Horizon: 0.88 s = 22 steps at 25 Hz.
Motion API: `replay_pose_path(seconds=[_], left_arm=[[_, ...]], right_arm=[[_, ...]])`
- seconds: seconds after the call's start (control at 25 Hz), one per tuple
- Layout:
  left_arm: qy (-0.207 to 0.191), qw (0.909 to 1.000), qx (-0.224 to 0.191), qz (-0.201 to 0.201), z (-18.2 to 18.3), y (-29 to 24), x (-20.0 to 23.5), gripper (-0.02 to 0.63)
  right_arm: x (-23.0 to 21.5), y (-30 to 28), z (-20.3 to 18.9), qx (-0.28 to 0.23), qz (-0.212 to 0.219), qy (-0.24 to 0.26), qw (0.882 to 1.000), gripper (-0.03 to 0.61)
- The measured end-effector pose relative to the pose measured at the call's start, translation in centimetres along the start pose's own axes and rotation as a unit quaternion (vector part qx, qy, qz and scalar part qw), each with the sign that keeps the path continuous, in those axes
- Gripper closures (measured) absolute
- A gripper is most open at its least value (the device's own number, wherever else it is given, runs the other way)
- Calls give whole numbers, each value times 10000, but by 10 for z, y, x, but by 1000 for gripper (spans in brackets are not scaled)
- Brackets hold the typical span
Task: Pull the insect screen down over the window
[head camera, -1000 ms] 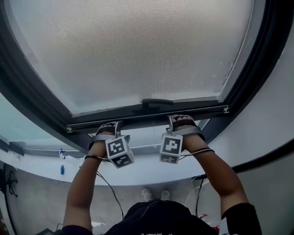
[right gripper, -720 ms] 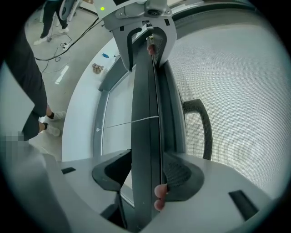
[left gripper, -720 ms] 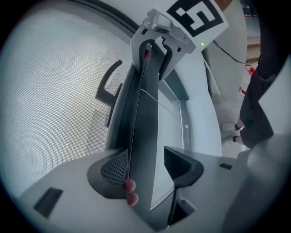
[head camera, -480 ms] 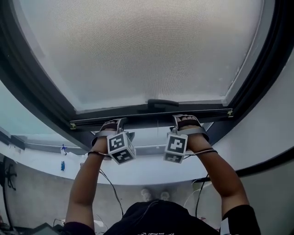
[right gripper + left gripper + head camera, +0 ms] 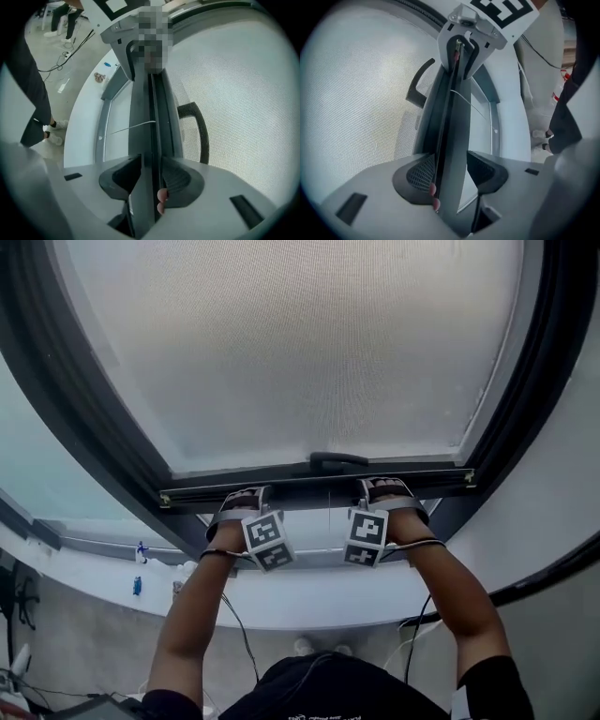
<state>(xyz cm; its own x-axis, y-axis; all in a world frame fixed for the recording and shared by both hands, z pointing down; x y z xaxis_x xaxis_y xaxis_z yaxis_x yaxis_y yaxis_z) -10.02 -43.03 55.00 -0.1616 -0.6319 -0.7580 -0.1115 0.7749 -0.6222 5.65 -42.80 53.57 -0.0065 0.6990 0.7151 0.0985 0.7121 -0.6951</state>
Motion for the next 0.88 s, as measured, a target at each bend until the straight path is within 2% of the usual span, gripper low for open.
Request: replay_pose_path(seconds=[0.28, 0.36, 0.48, 0.56, 0.64, 0.76, 0.88], left_arm=[[-67, 9998, 73, 174, -1, 1, -1, 396], [412, 9989, -66, 227, -1, 7, 2, 396], [1299, 9898, -412, 422, -2, 21, 13, 395], [1786, 9800, -696, 544, 4, 31, 22, 396], [2317, 9657, -1005, 599, 10, 44, 30, 395], [3068, 9378, -1461, 719, 13, 69, 41, 395], [3648, 9063, -1905, 958, 18, 95, 48, 395]], right_arm=[[2, 1, 0, 83, -160, 136, 9997, 434], [2, 3, -1, 71, -249, 64, 9996, 433], [-2, 13, -1, -166, -437, -247, 9986, 433], [-8, 24, -3, -404, -597, -571, 9958, 434], [-15, 38, -3, -652, -748, -892, 9911, 433], [-24, 60, 6, -1061, -970, -1254, 9816, 434], [-32, 88, 12, -1588, -1276, -1735, 9635, 434]])
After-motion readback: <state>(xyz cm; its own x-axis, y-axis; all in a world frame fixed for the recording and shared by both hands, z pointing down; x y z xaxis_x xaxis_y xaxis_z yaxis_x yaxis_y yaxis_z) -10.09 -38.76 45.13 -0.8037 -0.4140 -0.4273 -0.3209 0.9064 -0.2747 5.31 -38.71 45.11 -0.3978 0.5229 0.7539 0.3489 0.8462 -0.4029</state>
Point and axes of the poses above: the fingertips, and each gripper's own axes: y backward along the fingers, x to its left, z out of its top, the point moved 3 cm from there along y, backward along the fingers, and after that the axes turned 5 degrees about z, right-handed, at the moved point
